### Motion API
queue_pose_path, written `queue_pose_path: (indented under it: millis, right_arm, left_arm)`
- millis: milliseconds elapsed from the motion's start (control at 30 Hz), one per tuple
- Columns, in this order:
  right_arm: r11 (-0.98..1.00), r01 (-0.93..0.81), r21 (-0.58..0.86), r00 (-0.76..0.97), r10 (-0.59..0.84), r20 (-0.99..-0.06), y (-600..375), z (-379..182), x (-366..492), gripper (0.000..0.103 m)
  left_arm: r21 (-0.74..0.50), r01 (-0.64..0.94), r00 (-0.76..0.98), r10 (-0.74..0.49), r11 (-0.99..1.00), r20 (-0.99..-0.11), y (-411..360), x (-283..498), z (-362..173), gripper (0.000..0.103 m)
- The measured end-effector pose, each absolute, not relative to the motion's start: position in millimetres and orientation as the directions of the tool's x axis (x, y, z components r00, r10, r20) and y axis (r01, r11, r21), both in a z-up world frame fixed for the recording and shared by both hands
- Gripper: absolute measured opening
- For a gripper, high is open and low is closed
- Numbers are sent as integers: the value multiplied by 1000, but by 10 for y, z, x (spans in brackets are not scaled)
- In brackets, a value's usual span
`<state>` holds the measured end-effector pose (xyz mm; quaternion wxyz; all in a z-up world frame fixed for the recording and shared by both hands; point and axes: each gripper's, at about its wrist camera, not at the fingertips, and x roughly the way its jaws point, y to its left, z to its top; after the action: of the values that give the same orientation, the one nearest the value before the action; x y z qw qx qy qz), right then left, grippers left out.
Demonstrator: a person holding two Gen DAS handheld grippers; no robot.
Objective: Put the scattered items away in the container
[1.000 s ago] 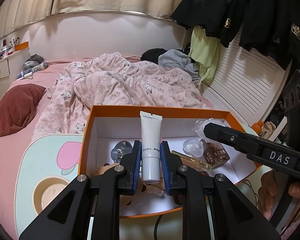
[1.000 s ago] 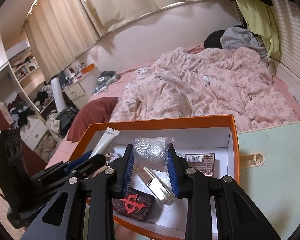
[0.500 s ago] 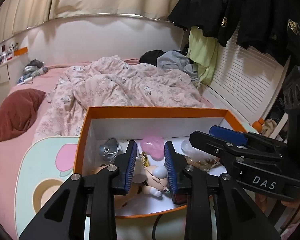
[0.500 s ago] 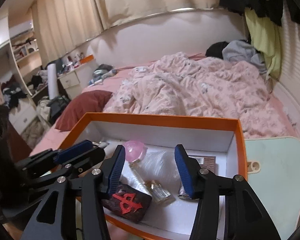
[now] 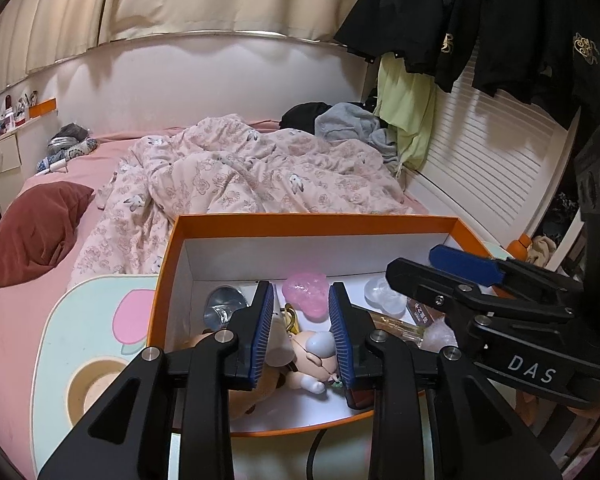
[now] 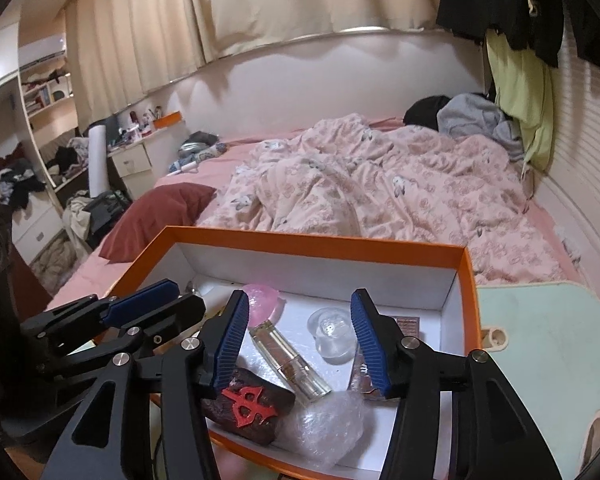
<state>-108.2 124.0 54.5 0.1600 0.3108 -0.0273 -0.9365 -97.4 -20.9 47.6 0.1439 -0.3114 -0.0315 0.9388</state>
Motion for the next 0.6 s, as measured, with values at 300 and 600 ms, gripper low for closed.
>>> queue_pose_path:
  millis: [300,600]
  right_arm:
    - [-953,245,176,-815,-301,-495,1345,667,-957,88]
    - [-948,253,193,-832,-315,-457,1401,790,-714,91]
  left_arm:
    - [-121,-229,-807,258,-966,-531,-192,-819,539,74]
    - [-16,-169,-894,160,-985,-419,-204,-336,765,89]
